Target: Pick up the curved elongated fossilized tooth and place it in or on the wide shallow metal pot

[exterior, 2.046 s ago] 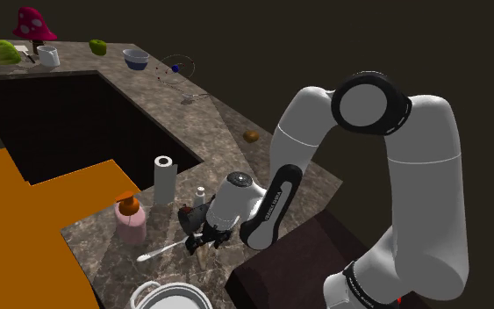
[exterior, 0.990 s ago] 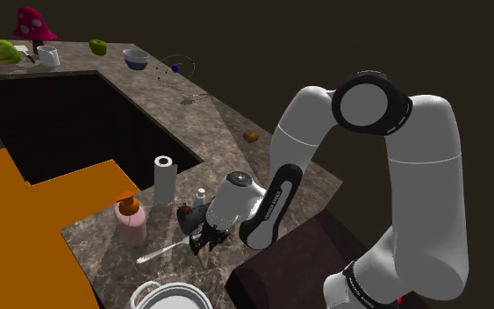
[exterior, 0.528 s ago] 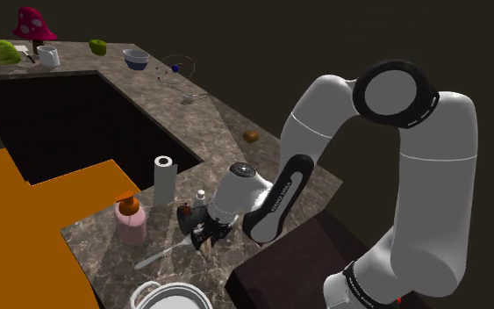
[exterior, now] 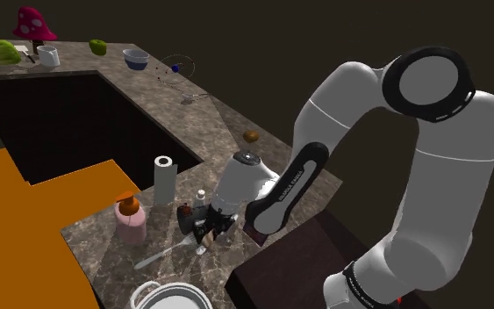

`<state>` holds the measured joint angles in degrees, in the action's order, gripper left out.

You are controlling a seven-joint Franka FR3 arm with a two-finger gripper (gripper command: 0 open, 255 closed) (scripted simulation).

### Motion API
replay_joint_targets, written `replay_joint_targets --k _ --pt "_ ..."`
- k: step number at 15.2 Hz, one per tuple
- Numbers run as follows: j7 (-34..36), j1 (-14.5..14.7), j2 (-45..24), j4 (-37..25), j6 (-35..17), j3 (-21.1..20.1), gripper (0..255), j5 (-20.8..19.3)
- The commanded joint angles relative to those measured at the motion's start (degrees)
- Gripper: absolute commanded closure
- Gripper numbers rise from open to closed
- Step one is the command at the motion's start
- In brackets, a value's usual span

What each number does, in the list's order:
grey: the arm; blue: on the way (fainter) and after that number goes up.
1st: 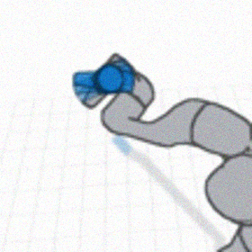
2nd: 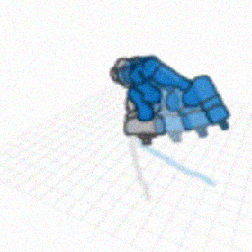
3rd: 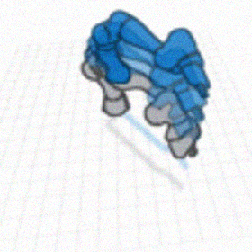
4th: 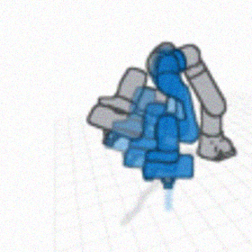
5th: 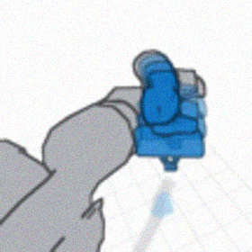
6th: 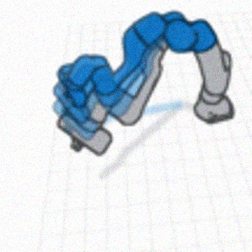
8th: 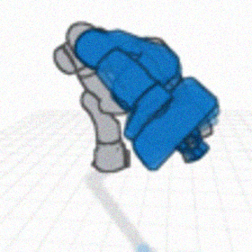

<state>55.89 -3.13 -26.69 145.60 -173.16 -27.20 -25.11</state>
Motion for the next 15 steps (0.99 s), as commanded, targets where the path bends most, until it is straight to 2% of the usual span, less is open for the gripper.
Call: replay_joint_targets --k 1,6,10,15 --pt "-1.0 -2.6 1.6 0.7 1.4 -2.8 255 1.2" --pt "-3.5 -8.6 5.2 1.9 4.5 -9.7 255 4.8" --pt "3.8 -0.6 6.5 3.5 2.7 -8.3 255 4.4" --pt "13.6 10.9 7.3 3.7 1.4 -5.5 255 3.5"
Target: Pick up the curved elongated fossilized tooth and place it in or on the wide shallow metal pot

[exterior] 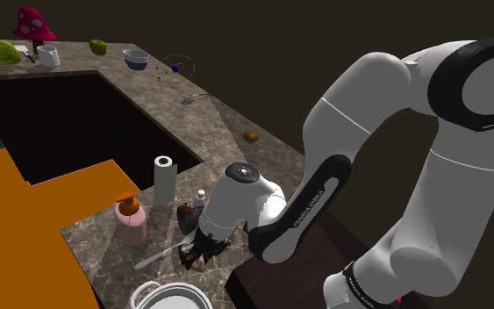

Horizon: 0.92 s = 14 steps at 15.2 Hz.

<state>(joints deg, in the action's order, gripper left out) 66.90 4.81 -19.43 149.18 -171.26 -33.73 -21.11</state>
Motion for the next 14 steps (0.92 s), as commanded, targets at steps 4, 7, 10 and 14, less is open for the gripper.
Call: replay_joint_targets --k 4,7,10,14 --pt "10.6 12.7 0.0 -1.0 -0.7 3.8 255 -1.5" --pt "16.5 19.9 -0.5 -2.7 -0.3 5.9 255 -2.3" --pt "21.7 26.6 -2.0 -4.7 -0.3 8.9 255 -3.9" --pt "24.1 31.2 -5.3 -5.9 -3.0 14.1 255 -7.0"
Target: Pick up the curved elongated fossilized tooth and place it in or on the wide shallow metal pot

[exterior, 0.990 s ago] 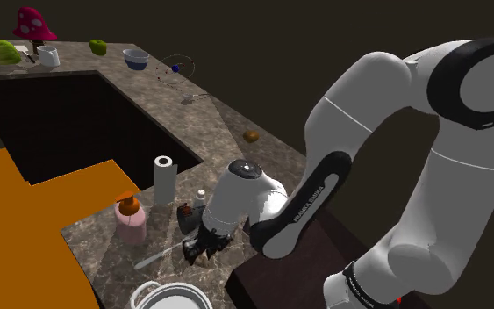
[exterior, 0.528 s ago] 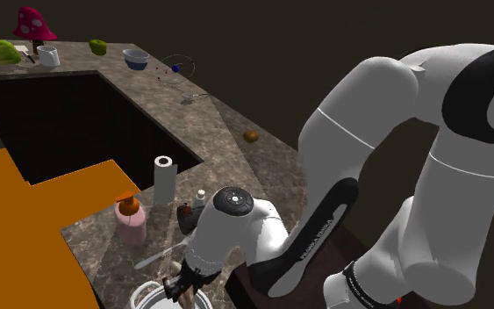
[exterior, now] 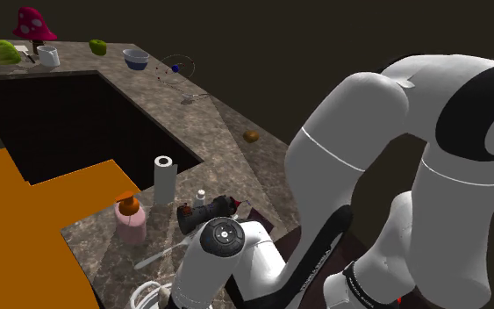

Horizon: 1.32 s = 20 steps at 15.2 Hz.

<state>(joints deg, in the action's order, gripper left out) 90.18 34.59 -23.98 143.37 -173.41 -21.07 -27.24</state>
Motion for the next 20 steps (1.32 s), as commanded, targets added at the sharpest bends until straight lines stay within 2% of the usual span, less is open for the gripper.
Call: replay_joint_targets --k 1,9,17,18,20 --pt "1.4 2.5 -1.6 -0.4 -1.6 2.7 255 -1.4" --pt "4.2 10.3 -8.5 -3.3 -6.9 11.2 255 -4.3" --pt "4.2 10.5 -8.6 -3.4 -7.0 11.4 255 -4.3" --pt "4.2 10.5 -8.6 -3.4 -7.0 11.4 0 -4.3" --pt "4.2 10.5 -8.6 -3.4 -7.0 11.4 0 -4.3"
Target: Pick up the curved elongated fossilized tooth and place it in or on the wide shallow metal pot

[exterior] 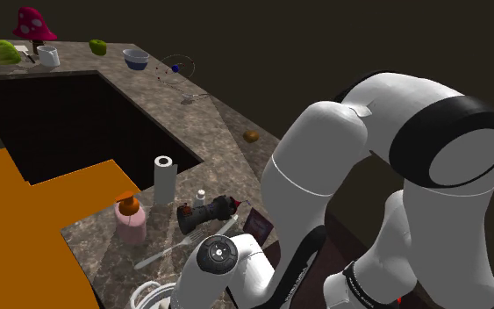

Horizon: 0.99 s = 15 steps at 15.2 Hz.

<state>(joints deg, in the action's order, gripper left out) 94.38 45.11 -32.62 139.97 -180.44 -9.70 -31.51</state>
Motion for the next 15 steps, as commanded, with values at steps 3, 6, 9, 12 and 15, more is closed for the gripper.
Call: replay_joint_targets --k 3,6,9,12,15 --pt "0.0 0.0 0.0 0.0 0.0 0.0 0 0.0" --pt "-2.3 -7.7 6.9 3.8 4.3 -7.6 0 1.8" --pt "-3.4 -10.0 8.7 4.7 5.5 -10.1 0 2.9" --pt "-3.4 -10.0 8.7 4.7 5.5 -10.1 0 2.9" --pt "-3.4 -10.0 8.6 4.7 5.5 -10.1 0 2.9"
